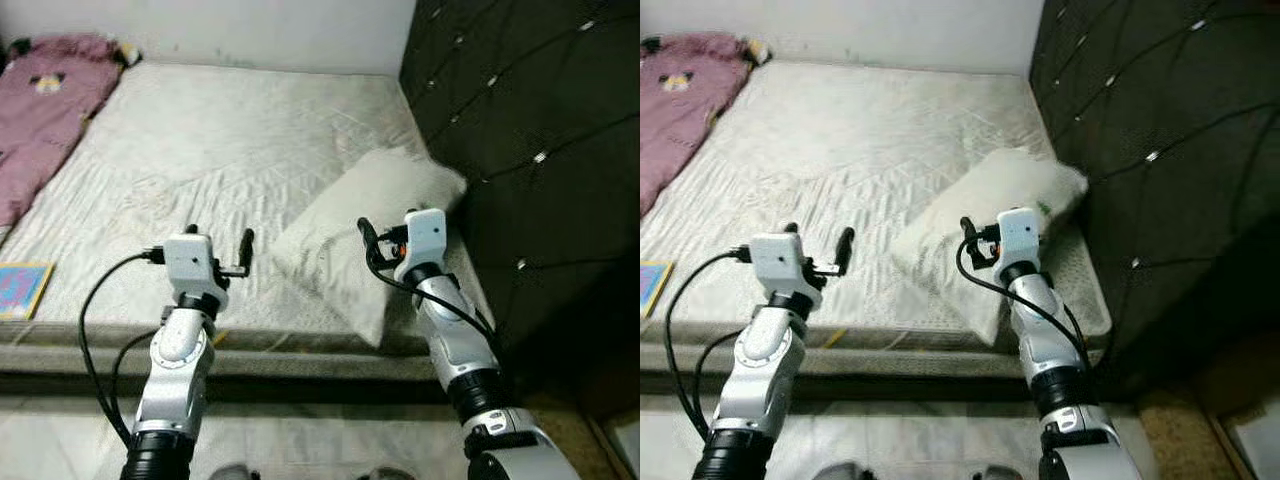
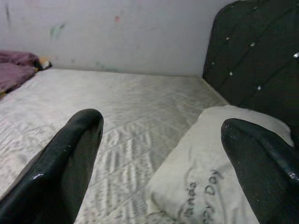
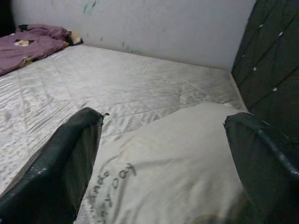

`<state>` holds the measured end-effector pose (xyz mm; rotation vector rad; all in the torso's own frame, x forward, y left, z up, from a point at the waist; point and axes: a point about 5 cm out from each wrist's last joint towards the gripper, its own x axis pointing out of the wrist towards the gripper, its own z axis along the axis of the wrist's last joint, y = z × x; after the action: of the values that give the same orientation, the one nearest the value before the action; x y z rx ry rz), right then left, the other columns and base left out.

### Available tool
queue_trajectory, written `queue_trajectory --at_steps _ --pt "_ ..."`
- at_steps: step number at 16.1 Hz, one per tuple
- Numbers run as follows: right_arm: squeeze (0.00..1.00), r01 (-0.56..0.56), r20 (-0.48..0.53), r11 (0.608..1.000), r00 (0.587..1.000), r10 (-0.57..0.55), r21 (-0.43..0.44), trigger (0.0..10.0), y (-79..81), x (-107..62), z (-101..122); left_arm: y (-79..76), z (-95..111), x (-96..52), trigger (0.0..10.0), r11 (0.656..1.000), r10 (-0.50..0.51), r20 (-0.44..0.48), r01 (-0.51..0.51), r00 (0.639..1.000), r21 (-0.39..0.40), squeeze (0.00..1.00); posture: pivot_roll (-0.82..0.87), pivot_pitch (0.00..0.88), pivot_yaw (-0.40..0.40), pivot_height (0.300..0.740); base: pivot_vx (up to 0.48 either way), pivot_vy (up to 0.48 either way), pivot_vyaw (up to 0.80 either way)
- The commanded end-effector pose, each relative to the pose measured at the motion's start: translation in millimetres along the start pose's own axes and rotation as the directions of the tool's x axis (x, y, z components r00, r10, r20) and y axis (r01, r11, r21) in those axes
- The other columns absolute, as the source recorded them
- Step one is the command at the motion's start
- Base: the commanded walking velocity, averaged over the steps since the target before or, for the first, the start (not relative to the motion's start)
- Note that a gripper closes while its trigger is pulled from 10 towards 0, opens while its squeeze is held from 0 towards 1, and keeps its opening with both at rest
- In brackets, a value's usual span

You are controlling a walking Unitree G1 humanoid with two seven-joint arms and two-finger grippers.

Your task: Clean up the room

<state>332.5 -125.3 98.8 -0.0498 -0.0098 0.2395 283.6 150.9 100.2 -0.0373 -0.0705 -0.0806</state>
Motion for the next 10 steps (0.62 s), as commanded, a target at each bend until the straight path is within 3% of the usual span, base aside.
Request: queue_trajectory --at_steps 1,10 --pt "0.00 0.011 0.001 1.000 1.000 -0.011 0.004 10.0 -3.4 1.3 2.2 -1.0 4.0 1.0 10.0 1.000 -0.007 0.018 0.007 1.000 0.001 0.00 -0.06 0.000 -0.028 0.740 0.341 0.000 0.00" --pt "0.00 0.005 0.000 1.000 1.000 -0.005 -0.003 10.0 -3.2 1.2 1.7 -2.8 2.6 1.0 10.0 1.000 -0.024 0.013 0.024 1.000 0.008 0.00 -0.06 0.000 -0.030 0.740 0.329 0.000 0.00"
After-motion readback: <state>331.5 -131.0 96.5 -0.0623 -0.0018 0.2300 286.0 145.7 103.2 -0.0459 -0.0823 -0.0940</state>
